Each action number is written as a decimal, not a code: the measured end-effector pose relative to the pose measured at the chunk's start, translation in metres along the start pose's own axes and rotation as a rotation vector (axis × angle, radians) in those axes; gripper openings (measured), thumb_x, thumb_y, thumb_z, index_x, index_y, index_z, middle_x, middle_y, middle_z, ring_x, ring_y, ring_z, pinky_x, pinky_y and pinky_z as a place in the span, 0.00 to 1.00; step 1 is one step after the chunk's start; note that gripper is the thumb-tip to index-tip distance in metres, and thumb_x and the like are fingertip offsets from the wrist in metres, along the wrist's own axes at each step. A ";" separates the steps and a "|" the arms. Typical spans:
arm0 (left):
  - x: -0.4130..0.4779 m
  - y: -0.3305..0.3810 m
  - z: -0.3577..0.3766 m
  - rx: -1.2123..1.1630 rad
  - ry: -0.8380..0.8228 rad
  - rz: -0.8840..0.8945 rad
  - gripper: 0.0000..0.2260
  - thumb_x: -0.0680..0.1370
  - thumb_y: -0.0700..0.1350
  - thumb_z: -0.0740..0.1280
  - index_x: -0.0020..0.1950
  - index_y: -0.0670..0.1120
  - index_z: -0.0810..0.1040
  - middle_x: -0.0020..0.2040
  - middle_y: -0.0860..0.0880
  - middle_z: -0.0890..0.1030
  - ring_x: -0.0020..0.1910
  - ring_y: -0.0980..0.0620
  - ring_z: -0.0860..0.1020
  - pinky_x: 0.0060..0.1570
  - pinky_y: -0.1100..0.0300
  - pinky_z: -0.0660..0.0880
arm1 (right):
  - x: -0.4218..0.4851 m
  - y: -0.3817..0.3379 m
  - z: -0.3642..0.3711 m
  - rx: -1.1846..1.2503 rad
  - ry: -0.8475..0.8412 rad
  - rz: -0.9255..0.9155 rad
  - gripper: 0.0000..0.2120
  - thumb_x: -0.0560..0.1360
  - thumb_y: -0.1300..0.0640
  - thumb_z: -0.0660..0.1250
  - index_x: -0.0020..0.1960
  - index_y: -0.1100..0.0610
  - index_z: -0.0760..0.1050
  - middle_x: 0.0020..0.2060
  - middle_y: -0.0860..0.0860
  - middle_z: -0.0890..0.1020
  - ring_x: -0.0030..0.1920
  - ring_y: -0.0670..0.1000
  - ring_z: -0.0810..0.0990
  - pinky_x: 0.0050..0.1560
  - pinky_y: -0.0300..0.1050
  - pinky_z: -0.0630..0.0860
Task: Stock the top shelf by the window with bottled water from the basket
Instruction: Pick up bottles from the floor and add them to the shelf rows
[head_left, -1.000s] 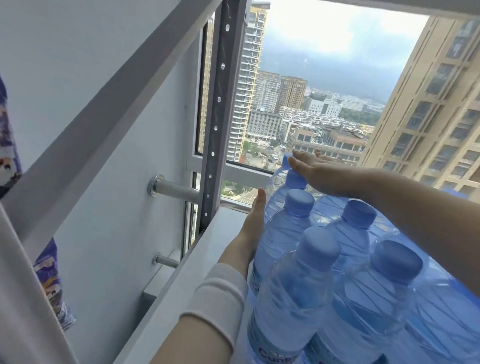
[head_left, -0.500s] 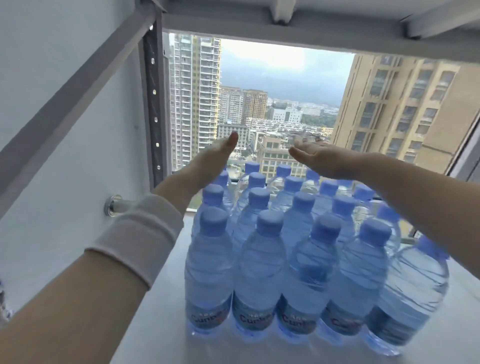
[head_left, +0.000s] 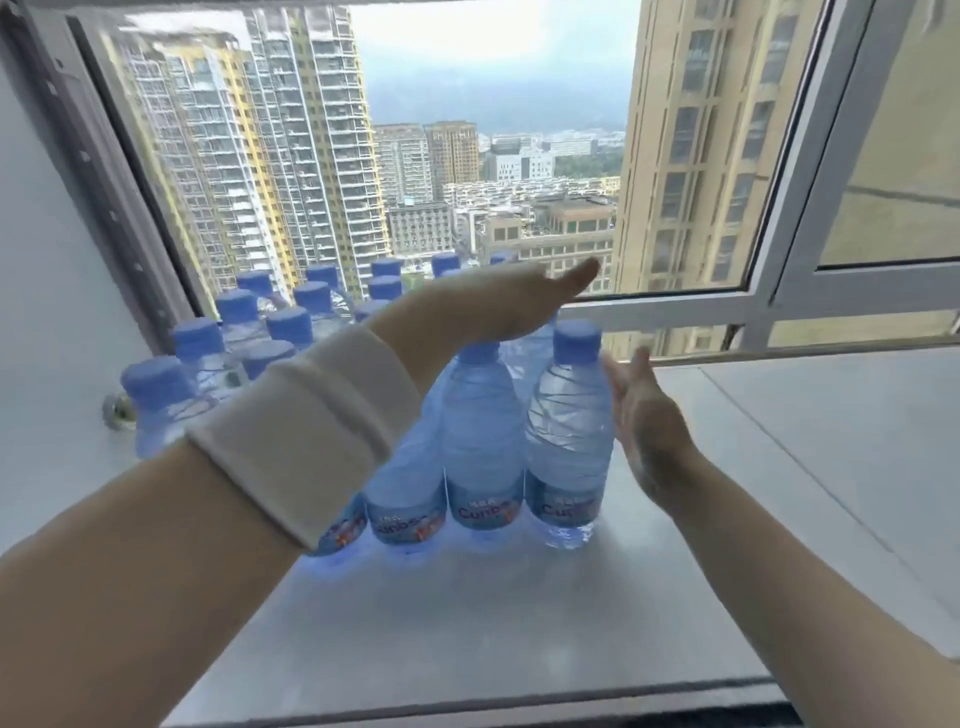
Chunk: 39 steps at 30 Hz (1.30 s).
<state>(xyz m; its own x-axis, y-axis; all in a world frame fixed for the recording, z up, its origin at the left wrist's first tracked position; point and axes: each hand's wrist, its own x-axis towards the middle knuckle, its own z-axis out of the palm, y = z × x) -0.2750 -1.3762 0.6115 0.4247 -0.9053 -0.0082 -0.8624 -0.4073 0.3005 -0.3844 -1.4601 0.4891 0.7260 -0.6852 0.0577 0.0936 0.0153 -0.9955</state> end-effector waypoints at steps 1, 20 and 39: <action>0.001 0.003 0.006 0.018 0.002 -0.013 0.34 0.76 0.66 0.42 0.75 0.47 0.57 0.77 0.46 0.56 0.75 0.47 0.57 0.73 0.49 0.53 | -0.005 0.012 0.004 0.060 -0.035 0.022 0.32 0.77 0.37 0.39 0.71 0.52 0.63 0.68 0.48 0.71 0.67 0.49 0.70 0.67 0.47 0.67; -0.065 0.003 -0.014 0.159 0.121 0.118 0.23 0.71 0.60 0.64 0.61 0.49 0.74 0.59 0.52 0.78 0.56 0.54 0.75 0.59 0.58 0.69 | -0.047 0.044 -0.022 -0.385 -0.083 -0.257 0.40 0.63 0.38 0.71 0.70 0.50 0.63 0.67 0.46 0.70 0.63 0.42 0.70 0.60 0.40 0.73; -0.068 -0.019 -0.015 0.331 0.145 0.186 0.16 0.70 0.51 0.71 0.56 0.51 0.80 0.48 0.51 0.77 0.49 0.54 0.72 0.51 0.60 0.65 | -0.056 0.044 -0.012 -0.330 0.037 -0.282 0.32 0.67 0.59 0.74 0.68 0.53 0.66 0.60 0.51 0.75 0.56 0.52 0.76 0.56 0.49 0.75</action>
<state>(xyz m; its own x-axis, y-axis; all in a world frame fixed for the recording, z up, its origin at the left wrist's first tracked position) -0.2833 -1.3047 0.6209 0.2670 -0.9504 0.1594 -0.9602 -0.2764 -0.0397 -0.4288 -1.4299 0.4412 0.6779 -0.6550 0.3339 0.0576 -0.4055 -0.9123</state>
